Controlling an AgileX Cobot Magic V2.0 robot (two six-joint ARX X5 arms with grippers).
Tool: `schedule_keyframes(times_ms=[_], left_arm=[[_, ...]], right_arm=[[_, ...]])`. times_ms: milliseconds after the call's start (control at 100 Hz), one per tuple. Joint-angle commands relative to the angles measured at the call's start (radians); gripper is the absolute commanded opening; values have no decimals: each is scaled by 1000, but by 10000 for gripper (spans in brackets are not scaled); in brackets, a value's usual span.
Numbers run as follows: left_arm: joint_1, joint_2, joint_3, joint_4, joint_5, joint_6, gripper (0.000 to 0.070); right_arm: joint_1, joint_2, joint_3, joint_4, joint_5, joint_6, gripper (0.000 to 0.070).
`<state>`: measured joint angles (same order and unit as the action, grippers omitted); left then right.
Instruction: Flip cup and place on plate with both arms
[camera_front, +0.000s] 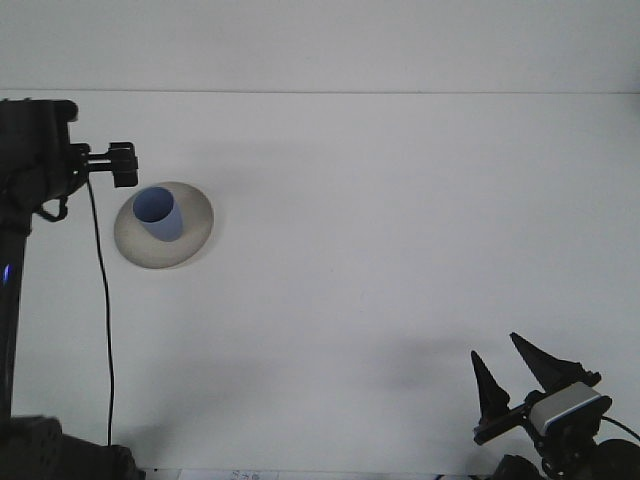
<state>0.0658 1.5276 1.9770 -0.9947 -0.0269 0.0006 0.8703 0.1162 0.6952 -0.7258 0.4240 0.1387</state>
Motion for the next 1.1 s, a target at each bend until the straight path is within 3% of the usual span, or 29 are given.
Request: schedule_keyframes(times_ms=[0, 170, 420, 670, 960, 990, 1030, 1090], left_arm=[[1, -64, 22, -2, 5, -19, 624], [-12, -283, -102, 33, 120, -40, 624], [-117, -763, -696, 301, 195, -118, 624], [-167, -1167, -1149, 441, 197, -234, 624], [-167, -1289, -1241, 467, 224, -275, 611], [-167, -1289, -1241, 465, 224, -277, 580], [-167, -1289, -1241, 463, 231, -280, 443], [-167, -1289, -1241, 454, 238, -280, 89]], right_arm=[[9, -4, 3, 8, 21, -1, 444], [9, -4, 3, 7, 26, -1, 444], [9, -4, 3, 7, 29, -6, 444], [9, -4, 3, 7, 29, -11, 444], [9, -4, 3, 7, 22, -8, 434], [9, -4, 3, 7, 22, -8, 389], [9, -4, 3, 7, 22, -8, 264], [9, -4, 3, 6, 22, -8, 13]])
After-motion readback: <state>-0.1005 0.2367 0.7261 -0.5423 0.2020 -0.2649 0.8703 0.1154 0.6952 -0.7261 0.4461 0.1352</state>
